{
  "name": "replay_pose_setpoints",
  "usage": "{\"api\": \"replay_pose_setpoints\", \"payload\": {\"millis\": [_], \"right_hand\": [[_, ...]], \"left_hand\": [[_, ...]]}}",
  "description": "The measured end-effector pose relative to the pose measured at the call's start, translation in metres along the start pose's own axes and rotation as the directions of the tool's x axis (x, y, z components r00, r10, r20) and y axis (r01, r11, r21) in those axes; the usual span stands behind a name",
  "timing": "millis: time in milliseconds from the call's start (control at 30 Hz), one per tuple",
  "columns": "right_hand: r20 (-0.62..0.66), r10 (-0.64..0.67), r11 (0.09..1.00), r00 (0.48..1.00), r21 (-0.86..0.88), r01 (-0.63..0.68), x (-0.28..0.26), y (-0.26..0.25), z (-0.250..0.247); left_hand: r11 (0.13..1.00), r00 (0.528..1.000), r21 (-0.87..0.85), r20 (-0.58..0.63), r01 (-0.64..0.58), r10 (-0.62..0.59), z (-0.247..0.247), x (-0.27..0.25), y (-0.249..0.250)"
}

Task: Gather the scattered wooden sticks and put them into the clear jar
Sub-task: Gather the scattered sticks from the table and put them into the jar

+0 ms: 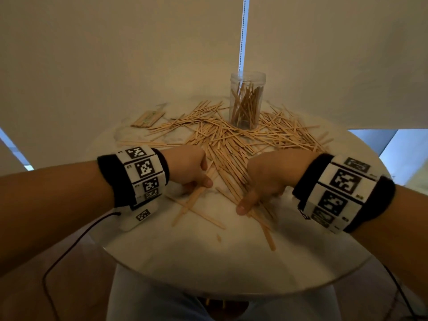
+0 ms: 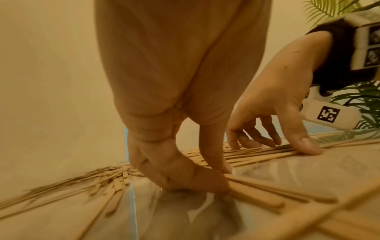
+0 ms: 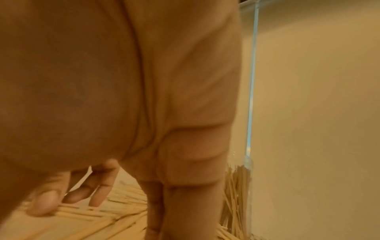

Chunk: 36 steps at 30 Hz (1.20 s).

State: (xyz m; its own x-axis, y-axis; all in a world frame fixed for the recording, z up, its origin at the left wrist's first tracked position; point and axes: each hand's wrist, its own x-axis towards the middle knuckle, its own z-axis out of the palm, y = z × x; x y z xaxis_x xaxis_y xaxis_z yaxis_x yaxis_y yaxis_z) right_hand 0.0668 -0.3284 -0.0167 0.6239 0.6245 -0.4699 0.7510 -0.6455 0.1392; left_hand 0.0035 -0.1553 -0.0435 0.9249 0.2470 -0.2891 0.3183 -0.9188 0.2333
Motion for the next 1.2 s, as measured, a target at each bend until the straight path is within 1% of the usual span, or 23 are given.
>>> {"api": "replay_pose_setpoints", "payload": {"millis": [100, 200, 300, 367, 433, 467, 533, 600, 667, 733, 833, 1000, 1067, 1133, 1200], "right_hand": [[-0.058, -0.004, 0.996, 0.998, 0.086, 0.009, 0.012, 0.009, -0.005], [-0.08, 0.022, 0.996, 0.997, 0.092, -0.014, 0.021, 0.014, -0.01], [-0.072, 0.046, 0.995, 0.996, 0.095, -0.039, 0.022, 0.013, -0.013], [-0.055, 0.053, 0.995, 0.997, 0.09, -0.048, 0.02, 0.011, -0.017], [-0.043, 0.043, 0.998, 0.998, 0.049, -0.041, 0.017, 0.008, -0.02], [-0.04, 0.037, 0.999, 0.999, 0.017, -0.036, 0.016, 0.006, -0.021], [-0.043, 0.034, 0.999, 0.998, -0.039, -0.036, 0.015, 0.004, -0.022], [-0.058, 0.039, 0.996, 0.998, -0.073, -0.043, 0.017, 0.003, -0.021], [-0.097, 0.038, 0.994, 0.995, -0.098, -0.047, 0.019, 0.004, -0.02], [-0.127, 0.036, 0.993, 0.991, -0.103, -0.05, 0.021, 0.005, -0.02], [-0.126, 0.036, 0.994, 0.991, -0.096, -0.049, 0.024, 0.008, -0.021], [-0.117, 0.015, 0.988, 0.993, -0.151, -0.033, 0.03, 0.012, -0.021], [-0.133, 0.004, 0.99, 0.991, -0.14, -0.022, 0.034, 0.016, -0.018], [-0.168, -0.011, 0.993, 0.986, -0.115, -0.008, 0.04, 0.021, -0.014], [-0.193, -0.006, 0.997, 0.981, -0.076, -0.009, 0.045, 0.027, -0.013]], "left_hand": [[0.999, 1.0, 0.047, -0.015, 0.016, -0.015, -0.005, 0.007, -0.003], [0.995, 0.999, 0.09, -0.025, 0.036, -0.034, -0.01, 0.014, -0.005], [0.994, 0.996, 0.064, 0.029, 0.084, -0.086, -0.017, 0.02, -0.007], [0.993, 0.989, 0.007, 0.081, 0.12, -0.12, -0.019, 0.025, -0.007], [0.988, 0.982, -0.047, 0.127, 0.148, -0.141, -0.018, 0.028, -0.004], [0.989, 0.981, -0.025, 0.13, 0.147, -0.143, -0.017, 0.03, -0.003], [0.989, 0.986, 0.086, 0.103, 0.122, -0.13, -0.014, 0.033, -0.001], [0.979, 0.993, 0.177, 0.045, 0.097, -0.106, -0.011, 0.036, 0.001], [0.973, 0.996, 0.214, -0.014, 0.086, -0.085, -0.012, 0.039, -0.001], [0.974, 0.995, 0.207, -0.053, 0.089, -0.079, -0.015, 0.042, -0.004], [0.978, 0.996, 0.189, -0.04, 0.084, -0.077, -0.019, 0.05, -0.008], [0.968, 0.996, 0.238, 0.021, 0.075, -0.082, -0.022, 0.056, -0.008], [0.97, 0.997, 0.232, 0.014, 0.069, -0.075, -0.025, 0.056, -0.011], [0.98, 0.998, 0.192, -0.03, 0.052, -0.047, -0.032, 0.055, -0.016], [0.999, 0.999, 0.019, -0.047, 0.027, -0.026, -0.039, 0.054, -0.021]]}}
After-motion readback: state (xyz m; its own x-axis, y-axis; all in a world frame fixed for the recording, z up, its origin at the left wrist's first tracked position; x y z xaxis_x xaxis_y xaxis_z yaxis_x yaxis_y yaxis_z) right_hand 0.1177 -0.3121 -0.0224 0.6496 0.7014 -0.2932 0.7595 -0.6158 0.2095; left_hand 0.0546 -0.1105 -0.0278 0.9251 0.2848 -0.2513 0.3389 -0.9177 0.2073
